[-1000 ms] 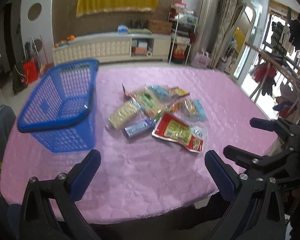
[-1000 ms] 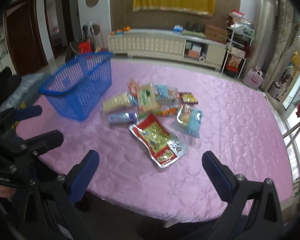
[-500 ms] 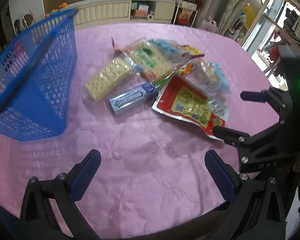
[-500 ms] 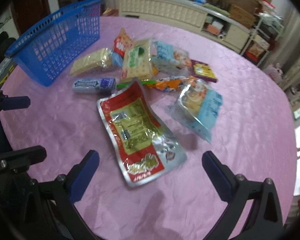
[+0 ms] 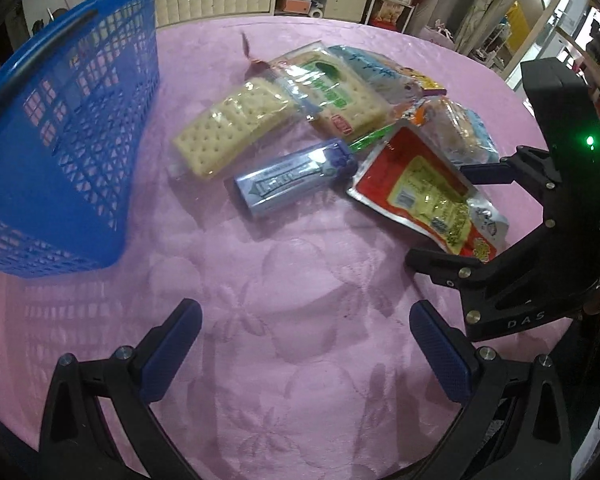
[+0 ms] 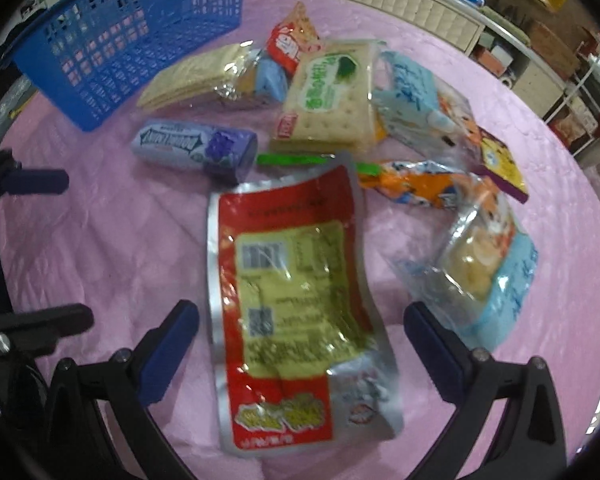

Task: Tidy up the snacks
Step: 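Grasp the red-and-silver pouch with the right gripper and lift it, then grasp the blue-and-white bread bag with the left gripper while the right gripper holds the pouch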

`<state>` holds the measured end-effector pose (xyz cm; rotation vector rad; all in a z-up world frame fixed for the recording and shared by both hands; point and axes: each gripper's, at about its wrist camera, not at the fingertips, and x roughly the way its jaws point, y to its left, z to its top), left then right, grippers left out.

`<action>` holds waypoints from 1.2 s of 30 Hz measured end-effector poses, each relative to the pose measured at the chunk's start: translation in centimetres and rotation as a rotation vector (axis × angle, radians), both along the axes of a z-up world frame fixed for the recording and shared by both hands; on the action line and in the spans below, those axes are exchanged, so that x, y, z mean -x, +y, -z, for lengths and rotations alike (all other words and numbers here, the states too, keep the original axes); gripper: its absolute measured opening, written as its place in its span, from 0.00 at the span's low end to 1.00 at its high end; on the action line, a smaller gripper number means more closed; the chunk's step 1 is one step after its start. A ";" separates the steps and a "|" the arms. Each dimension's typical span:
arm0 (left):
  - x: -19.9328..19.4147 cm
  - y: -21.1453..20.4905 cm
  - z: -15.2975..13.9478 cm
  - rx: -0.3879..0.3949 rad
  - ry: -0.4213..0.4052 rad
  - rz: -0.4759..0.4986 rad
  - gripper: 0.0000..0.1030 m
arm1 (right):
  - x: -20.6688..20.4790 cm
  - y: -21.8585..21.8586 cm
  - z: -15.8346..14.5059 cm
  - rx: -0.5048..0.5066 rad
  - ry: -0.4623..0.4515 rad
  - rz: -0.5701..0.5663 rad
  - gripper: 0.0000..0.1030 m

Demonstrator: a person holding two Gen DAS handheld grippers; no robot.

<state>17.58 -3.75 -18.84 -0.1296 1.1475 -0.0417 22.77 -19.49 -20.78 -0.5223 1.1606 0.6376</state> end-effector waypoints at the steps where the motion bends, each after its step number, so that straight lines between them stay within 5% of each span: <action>1: 0.0 0.1 0.1 0.000 0.000 -0.003 1.00 | 0.0 -0.1 -0.1 -0.017 0.008 0.003 0.97; 5: 0.9 0.4 -0.2 -0.010 -0.003 -0.009 1.00 | -0.4 -0.7 -1.1 -0.051 -0.009 0.036 0.78; 16: 2.6 0.1 -3.2 -0.038 -0.035 -0.011 1.00 | 2.7 -1.4 -1.5 -0.095 -0.042 0.007 0.52; 18: 3.1 -0.1 -3.8 -0.041 -0.041 -0.013 1.00 | 2.8 -2.2 -1.7 -0.144 -0.024 0.044 0.39; 29: 2.2 -1.7 -7.2 -0.076 -0.105 0.039 1.00 | 2.2 -5.4 -4.4 -0.240 -0.038 0.175 0.39; 36: -0.9 -4.5 -9.2 -0.024 -0.127 0.082 1.00 | 0.6 -10.6 -6.8 -0.315 -0.044 0.368 0.39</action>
